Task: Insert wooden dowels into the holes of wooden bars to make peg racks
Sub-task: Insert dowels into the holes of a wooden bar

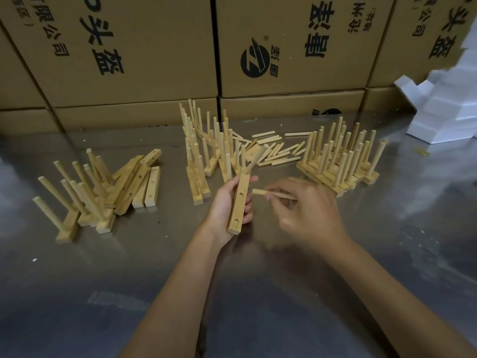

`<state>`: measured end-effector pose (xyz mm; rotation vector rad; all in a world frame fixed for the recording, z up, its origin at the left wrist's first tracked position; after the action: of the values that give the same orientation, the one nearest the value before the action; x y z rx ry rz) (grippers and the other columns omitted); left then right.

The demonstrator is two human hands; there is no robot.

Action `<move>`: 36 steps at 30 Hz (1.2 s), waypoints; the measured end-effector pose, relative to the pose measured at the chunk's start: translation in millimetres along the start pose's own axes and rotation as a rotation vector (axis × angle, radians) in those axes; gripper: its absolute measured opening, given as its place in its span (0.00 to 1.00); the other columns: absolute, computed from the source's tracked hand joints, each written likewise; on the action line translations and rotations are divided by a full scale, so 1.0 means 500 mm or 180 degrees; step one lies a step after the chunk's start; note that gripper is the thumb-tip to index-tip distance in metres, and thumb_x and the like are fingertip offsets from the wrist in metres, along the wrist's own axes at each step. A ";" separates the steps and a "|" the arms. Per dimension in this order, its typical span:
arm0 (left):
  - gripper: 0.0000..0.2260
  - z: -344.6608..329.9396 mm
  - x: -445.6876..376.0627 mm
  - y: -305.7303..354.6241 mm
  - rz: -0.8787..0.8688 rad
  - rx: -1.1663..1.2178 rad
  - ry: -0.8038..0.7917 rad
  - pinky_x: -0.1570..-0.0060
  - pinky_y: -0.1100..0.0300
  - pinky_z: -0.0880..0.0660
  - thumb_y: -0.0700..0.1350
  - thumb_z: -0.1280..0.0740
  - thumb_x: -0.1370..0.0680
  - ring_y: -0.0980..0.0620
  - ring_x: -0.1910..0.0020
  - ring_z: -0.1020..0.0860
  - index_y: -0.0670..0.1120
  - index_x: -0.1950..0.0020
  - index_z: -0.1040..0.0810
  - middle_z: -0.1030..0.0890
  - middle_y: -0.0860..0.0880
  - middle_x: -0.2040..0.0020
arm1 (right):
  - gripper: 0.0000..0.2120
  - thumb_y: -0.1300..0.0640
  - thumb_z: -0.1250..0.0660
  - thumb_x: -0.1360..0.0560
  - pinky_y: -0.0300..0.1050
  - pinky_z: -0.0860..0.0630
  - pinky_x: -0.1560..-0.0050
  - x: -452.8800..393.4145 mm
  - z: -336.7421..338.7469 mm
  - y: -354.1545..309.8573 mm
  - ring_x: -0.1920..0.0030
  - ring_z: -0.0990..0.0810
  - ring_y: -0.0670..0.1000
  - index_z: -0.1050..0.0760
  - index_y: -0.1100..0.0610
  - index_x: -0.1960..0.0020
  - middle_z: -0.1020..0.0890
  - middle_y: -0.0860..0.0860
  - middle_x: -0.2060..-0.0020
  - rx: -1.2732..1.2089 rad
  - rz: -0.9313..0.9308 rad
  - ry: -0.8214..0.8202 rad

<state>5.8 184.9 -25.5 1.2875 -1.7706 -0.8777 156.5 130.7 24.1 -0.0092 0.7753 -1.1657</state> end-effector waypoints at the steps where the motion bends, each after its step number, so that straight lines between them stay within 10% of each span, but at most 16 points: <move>1: 0.19 -0.002 0.002 -0.001 -0.0021 -0.0025 -0.0007 0.80 0.64 0.38 0.52 0.43 0.16 0.55 0.74 0.35 0.42 0.37 0.20 0.34 0.49 0.68 | 0.08 0.52 0.32 0.24 0.41 0.30 0.65 0.000 0.005 -0.011 0.64 0.24 0.45 0.18 0.45 0.47 0.24 0.41 0.65 0.0060 0.0121 -0.0040; 14: 0.25 -0.013 0.019 -0.009 0.0017 0.0190 0.0020 0.83 0.65 0.41 0.46 0.45 0.16 0.56 0.79 0.34 0.47 0.70 0.23 0.30 0.51 0.74 | 0.11 0.59 0.29 0.28 0.44 0.28 0.60 -0.088 0.015 -0.100 0.53 0.22 0.50 0.19 0.54 0.46 0.22 0.45 0.54 0.0802 0.0837 -0.1401; 36: 0.16 0.000 0.012 -0.010 -0.0072 0.0153 0.0265 0.82 0.64 0.40 0.48 0.45 0.15 0.54 0.77 0.36 0.44 0.57 0.27 0.32 0.49 0.71 | 0.03 0.62 0.31 0.30 0.47 0.20 0.56 -0.110 -0.015 -0.106 0.51 0.20 0.54 0.18 0.59 0.58 0.19 0.53 0.58 0.0210 -0.0146 -0.1245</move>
<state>7.1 178.0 -28.7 1.3580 -1.7244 -0.7869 99.8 156.3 69.0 -0.1957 0.3924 -1.1853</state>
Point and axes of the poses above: each hand's wrist, its own x-axis away from the middle knuckle, its own z-axis out of the back of the hand, y = z × x, the point moved 3 cm from there along -x, towards the middle knuckle
